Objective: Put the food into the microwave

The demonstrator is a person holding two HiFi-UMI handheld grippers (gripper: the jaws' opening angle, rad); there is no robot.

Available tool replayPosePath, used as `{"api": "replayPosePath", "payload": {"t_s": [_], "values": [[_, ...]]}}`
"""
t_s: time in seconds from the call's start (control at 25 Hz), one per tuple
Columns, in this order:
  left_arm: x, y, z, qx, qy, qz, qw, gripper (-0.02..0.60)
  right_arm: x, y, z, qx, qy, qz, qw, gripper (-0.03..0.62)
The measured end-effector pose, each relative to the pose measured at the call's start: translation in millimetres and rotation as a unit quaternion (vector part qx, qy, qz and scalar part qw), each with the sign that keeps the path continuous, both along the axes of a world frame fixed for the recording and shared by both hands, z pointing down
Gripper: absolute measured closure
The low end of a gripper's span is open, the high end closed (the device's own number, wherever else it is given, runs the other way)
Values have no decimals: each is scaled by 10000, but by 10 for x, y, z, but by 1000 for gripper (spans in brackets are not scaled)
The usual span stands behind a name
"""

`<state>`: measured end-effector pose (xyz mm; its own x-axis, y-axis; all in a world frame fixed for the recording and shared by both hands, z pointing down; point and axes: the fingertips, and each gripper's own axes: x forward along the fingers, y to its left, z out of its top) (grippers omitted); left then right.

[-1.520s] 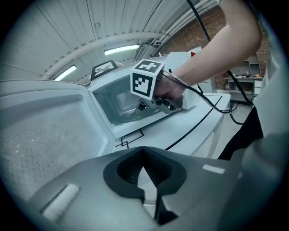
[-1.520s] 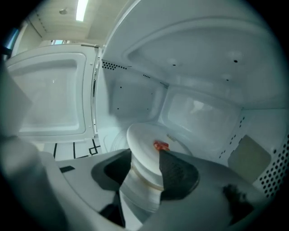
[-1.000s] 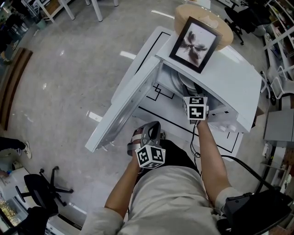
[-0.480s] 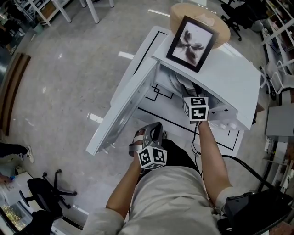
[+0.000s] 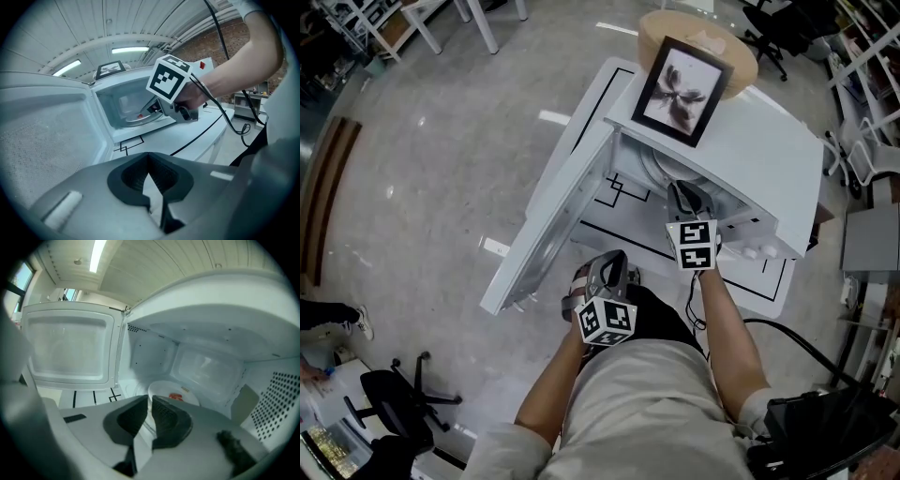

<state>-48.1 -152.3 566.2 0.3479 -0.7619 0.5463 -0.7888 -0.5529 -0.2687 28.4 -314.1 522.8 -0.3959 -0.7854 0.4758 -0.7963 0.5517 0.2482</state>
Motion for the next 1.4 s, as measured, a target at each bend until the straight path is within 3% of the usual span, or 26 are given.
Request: {"api": "replayPosePath", "payload": {"t_s": [0.04, 0.12, 0.28, 0.44, 0.6, 0.8, 1.04, 1.4], "values": [[6, 2, -26, 6, 30, 8, 10000, 574, 13, 40, -35, 46, -10, 31, 10000, 565], [17, 15, -76, 19, 83, 31, 10000, 574, 22, 120, -94, 105, -44, 47, 9999, 579], [54, 13, -180, 103, 258, 89, 9996, 574, -12, 274, -213, 203, -149, -77, 9997, 582], [119, 11, -304, 226, 666, 76, 9975, 574, -57, 473, -409, 402, -367, -187, 9983, 583], [128, 57, -436, 229, 1258, -94, 9918, 574, -104, 725, -615, 544, -553, -242, 9967, 583], [136, 91, -622, 458, 1516, -130, 9873, 574, -82, 1020, -726, 448, -820, -141, 9955, 583], [259, 42, -932, 837, 2067, -25, 9748, 574, 1, 1310, -717, 467, -983, 18, 9941, 583], [433, -48, -1139, 1019, 2293, 54, 9680, 574, 52, 1425, -844, 642, -1148, 60, 9913, 583]]}}
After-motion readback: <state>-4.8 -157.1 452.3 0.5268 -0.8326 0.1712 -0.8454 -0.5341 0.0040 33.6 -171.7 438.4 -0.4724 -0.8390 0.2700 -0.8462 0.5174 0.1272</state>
